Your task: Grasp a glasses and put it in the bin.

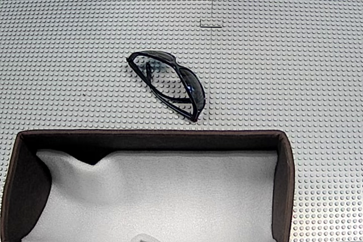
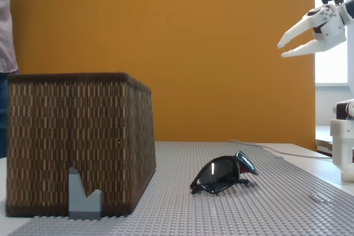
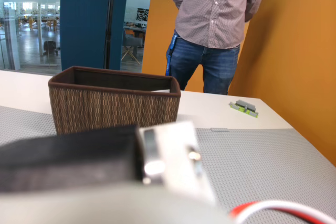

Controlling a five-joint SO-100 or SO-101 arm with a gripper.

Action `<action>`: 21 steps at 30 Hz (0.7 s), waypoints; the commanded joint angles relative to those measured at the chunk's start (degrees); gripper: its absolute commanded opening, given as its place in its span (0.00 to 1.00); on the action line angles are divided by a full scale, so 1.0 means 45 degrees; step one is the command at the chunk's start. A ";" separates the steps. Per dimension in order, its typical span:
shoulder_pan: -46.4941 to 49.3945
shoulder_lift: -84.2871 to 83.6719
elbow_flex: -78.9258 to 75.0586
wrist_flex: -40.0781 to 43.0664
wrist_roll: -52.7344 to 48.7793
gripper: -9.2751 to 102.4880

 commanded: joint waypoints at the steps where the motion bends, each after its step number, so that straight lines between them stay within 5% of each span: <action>1: -0.1406 -0.0938 0.5547 -0.2148 -0.3379 0.13; 11: -0.1406 -0.0840 0.5586 -0.2246 -0.4141 0.08; 21: -0.2305 -0.4551 0.2422 -0.1465 -0.0898 0.10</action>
